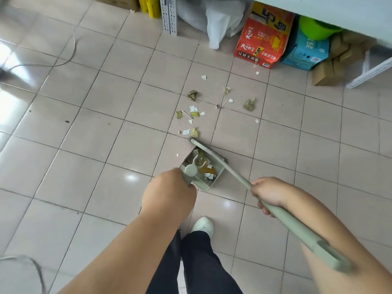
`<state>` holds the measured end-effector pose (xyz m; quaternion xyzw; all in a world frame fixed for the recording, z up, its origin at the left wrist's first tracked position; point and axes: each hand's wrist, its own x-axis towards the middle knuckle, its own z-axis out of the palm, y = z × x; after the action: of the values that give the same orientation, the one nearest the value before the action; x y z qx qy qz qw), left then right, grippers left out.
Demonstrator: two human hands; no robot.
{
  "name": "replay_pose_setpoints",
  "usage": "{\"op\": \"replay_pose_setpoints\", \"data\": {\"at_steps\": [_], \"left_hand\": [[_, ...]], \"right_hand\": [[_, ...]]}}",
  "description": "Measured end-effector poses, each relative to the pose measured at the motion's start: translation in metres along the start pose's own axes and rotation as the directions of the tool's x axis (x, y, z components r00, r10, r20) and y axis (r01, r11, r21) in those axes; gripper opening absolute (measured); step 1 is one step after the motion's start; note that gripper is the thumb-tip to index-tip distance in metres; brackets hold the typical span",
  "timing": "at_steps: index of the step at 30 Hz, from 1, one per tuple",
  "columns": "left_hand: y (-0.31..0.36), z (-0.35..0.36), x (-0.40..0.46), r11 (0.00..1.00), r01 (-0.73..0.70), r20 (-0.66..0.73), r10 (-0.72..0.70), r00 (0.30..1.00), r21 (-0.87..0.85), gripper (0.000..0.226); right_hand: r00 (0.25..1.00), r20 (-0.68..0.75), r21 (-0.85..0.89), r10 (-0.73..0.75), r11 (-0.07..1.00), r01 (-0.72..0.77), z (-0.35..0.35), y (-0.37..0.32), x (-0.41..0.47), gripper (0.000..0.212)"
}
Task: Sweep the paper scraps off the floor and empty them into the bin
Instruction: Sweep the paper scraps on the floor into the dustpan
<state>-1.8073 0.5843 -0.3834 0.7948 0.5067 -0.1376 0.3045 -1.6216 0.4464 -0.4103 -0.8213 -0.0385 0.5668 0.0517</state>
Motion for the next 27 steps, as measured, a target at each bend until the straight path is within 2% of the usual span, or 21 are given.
{"op": "replay_pose_setpoints", "data": {"at_steps": [5, 10, 14, 19, 24, 27], "left_hand": [[-0.035, -0.004, -0.021, 0.994, 0.087, -0.019, -0.089, 0.996, -0.067, 0.009], [-0.077, -0.024, -0.047, 0.990, 0.123, -0.045, -0.126, 0.991, -0.073, 0.011], [-0.111, -0.042, -0.061, 0.985, 0.166, -0.052, -0.168, 0.984, -0.037, 0.011], [-0.147, -0.053, -0.064, 0.977, 0.212, -0.092, -0.212, 0.973, -0.018, 0.012], [-0.170, -0.048, -0.062, 0.972, 0.237, -0.114, -0.234, 0.965, 0.006, 0.014], [-0.178, -0.047, -0.059, 0.970, 0.241, -0.106, -0.240, 0.965, 0.001, 0.015]], "right_hand": [[1.000, -0.002, 0.029, -0.021, 0.999, 0.021, 0.012, -0.010, -0.009, 0.023], [0.998, -0.032, 0.093, -0.062, 0.994, 0.065, 0.039, -0.031, -0.010, 0.016], [0.989, -0.122, 0.089, -0.084, 0.991, 0.095, 0.063, -0.060, 0.009, 0.011], [0.975, -0.174, -0.088, -0.139, 0.988, 0.125, 0.107, -0.103, 0.041, 0.022], [0.991, -0.093, -0.219, -0.102, 0.973, 0.079, 0.157, -0.118, 0.043, 0.033], [0.991, -0.062, -0.343, -0.117, 0.935, 0.089, 0.181, -0.107, 0.020, 0.031]]}}
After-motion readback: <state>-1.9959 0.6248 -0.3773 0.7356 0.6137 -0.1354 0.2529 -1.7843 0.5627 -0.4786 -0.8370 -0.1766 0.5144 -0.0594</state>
